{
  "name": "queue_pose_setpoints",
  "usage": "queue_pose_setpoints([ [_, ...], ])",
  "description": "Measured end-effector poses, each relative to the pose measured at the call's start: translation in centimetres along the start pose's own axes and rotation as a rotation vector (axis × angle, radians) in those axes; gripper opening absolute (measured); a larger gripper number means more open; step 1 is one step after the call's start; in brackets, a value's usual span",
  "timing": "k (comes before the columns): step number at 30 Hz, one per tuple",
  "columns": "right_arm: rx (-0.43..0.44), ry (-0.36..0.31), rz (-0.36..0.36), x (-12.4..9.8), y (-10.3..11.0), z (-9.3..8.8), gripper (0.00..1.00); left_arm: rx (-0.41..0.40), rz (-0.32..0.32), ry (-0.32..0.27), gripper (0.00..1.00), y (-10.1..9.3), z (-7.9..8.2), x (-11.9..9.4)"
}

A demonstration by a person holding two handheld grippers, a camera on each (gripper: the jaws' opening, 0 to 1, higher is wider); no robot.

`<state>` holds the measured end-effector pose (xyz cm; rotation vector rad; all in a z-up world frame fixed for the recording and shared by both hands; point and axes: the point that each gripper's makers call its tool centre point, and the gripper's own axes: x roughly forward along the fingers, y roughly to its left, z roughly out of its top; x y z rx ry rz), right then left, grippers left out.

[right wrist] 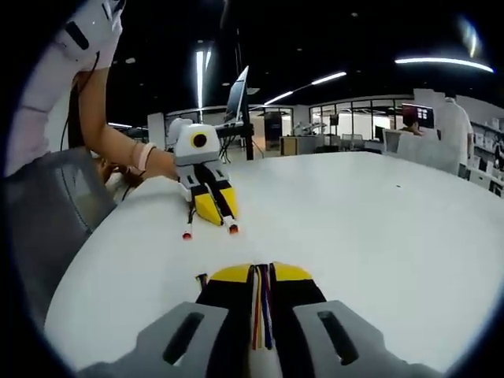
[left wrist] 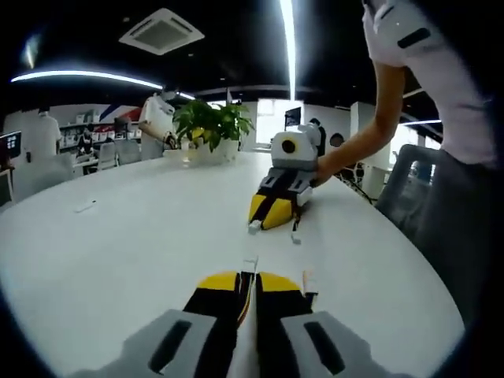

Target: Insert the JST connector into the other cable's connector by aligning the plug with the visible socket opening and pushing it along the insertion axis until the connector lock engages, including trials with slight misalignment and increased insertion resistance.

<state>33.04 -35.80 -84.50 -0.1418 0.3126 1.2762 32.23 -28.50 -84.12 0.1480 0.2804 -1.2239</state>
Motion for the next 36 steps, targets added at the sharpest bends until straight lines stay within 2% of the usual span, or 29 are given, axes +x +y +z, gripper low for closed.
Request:
queue_pose_setpoints([
  [14,0.017,-0.005,0.015,0.3,0.2,0.1,0.05,0.008,0.010,-0.025,0.01,0.4,0.1,0.6],
  [24,0.010,0.007,0.099,1.5,1.2,0.4,0.04,0.009,-0.006,-0.033,0.00,0.3,0.3,0.7],
  [29,0.011,-0.002,0.154,2.1,1.8,0.7,0.04,-0.008,-0.025,-0.043,0.00,0.2,0.4,0.6],
  [36,-0.003,-0.008,0.192,2.4,2.2,0.8,0.04,-0.014,-0.066,-0.045,0.00,-0.4,0.3,0.5],
])
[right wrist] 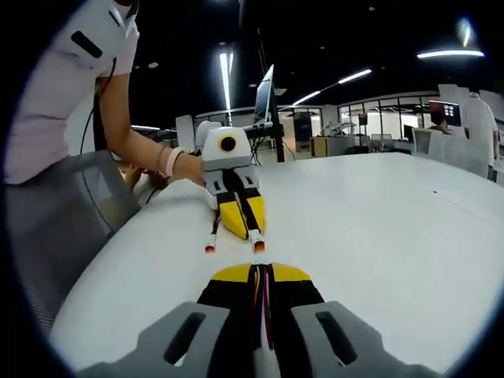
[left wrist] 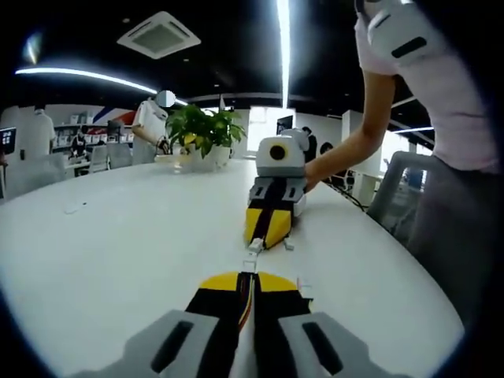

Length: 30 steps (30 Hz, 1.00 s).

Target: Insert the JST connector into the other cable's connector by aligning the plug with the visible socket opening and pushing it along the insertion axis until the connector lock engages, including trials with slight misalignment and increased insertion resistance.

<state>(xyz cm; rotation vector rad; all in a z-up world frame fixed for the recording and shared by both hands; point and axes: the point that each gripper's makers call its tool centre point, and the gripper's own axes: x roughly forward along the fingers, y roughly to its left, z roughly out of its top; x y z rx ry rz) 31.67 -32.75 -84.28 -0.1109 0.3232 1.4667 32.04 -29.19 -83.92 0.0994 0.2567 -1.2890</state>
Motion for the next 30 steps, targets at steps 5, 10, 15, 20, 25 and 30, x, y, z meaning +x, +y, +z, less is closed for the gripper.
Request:
queue_pose_setpoints([
  [5,0.013,-0.016,0.028,0.2,0.2,0.2,0.04,-0.005,-0.026,-0.001,0.00,-0.4,0.0,0.0],
  [10,0.018,-0.017,0.048,0.4,0.6,0.1,0.04,-0.008,-0.035,-0.002,0.00,-0.5,0.0,0.1],
  [15,0.011,-0.008,0.053,0.6,0.6,-0.1,0.04,-0.008,-0.043,-0.003,0.00,-0.6,0.0,0.1],
  [20,0.007,-0.004,0.063,0.6,0.7,-0.1,0.04,-0.003,-0.050,-0.001,0.00,-0.7,0.0,0.1],
  [25,-0.007,-0.003,0.079,0.7,0.8,-0.1,0.04,-0.006,-0.064,0.001,0.00,-0.8,0.0,0.1],
  [30,-0.016,-0.006,0.105,0.7,1.1,0.0,0.04,-0.007,-0.087,-0.001,0.00,-1.2,0.0,0.1],
])
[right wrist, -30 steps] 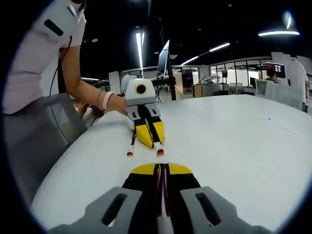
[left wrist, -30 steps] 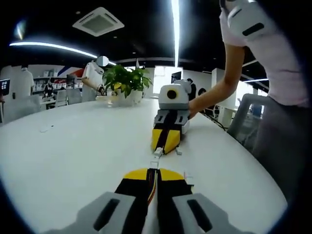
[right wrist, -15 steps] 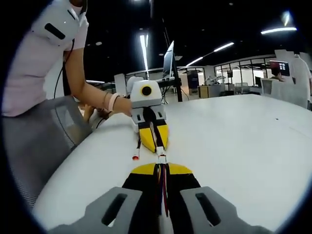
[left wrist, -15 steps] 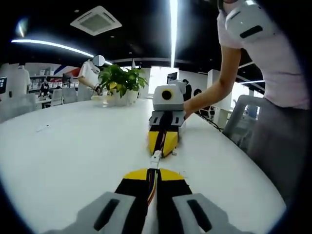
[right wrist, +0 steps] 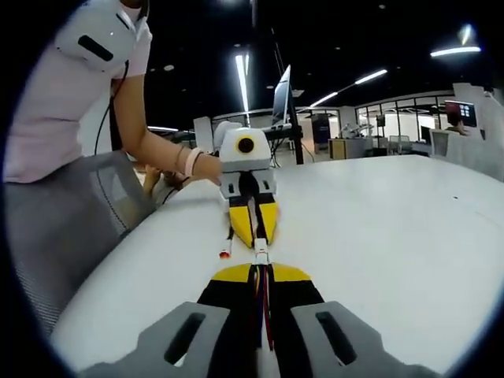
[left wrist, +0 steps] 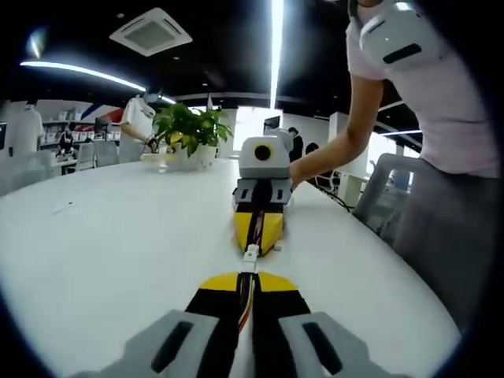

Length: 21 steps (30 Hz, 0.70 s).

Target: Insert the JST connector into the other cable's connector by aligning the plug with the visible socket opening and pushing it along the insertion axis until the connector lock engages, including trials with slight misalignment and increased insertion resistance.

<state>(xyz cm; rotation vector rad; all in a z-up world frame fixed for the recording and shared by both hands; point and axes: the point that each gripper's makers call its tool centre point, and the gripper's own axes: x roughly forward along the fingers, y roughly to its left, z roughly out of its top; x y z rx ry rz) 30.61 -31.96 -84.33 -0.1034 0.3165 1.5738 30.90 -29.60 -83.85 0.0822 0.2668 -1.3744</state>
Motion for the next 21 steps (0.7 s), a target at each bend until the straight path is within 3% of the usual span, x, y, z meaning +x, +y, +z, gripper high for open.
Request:
queue_pose_setpoints([
  [21,0.030,-0.038,0.029,-0.1,0.2,1.0,0.03,-0.020,-0.020,-0.038,0.00,0.2,1.2,0.5],
])
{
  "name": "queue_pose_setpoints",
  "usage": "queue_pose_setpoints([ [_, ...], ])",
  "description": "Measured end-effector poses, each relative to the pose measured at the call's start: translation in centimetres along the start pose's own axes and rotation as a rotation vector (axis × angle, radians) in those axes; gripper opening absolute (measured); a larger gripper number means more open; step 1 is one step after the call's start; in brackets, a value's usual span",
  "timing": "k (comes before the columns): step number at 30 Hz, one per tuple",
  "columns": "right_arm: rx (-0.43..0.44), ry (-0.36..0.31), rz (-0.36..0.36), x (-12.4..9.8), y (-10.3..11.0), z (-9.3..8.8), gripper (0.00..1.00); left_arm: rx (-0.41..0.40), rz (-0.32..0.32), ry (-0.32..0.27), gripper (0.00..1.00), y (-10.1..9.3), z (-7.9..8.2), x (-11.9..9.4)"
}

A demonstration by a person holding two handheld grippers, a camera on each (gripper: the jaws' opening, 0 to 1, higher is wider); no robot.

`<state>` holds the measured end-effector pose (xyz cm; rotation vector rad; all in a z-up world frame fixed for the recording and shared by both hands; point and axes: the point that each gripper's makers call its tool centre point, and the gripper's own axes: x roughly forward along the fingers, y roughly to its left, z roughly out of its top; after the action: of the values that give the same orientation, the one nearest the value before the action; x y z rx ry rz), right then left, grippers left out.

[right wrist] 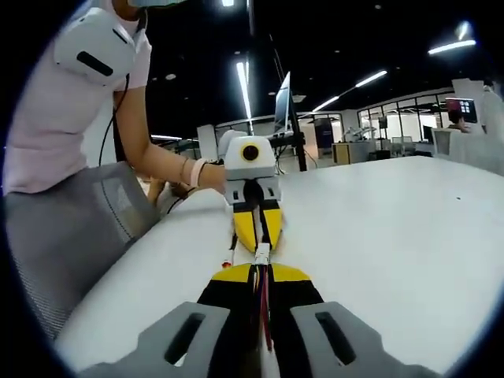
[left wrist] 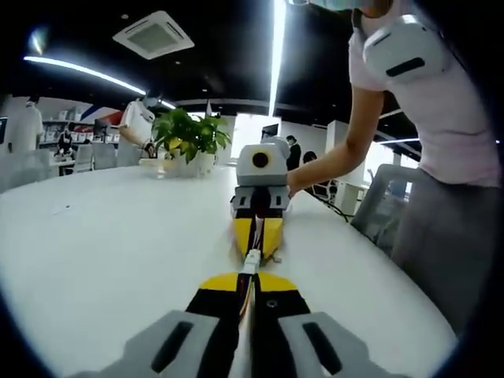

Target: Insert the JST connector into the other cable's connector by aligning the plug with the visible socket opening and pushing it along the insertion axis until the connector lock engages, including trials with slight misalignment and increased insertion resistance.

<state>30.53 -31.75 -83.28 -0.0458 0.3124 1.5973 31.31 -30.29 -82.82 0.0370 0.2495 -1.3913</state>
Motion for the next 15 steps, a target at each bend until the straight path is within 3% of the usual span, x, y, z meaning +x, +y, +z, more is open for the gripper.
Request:
queue_pose_setpoints([
  [15,0.000,0.008,0.047,0.44,0.45,0.38,0.03,-0.014,-0.023,-0.005,0.00,-0.28,0.22,-0.04],
])
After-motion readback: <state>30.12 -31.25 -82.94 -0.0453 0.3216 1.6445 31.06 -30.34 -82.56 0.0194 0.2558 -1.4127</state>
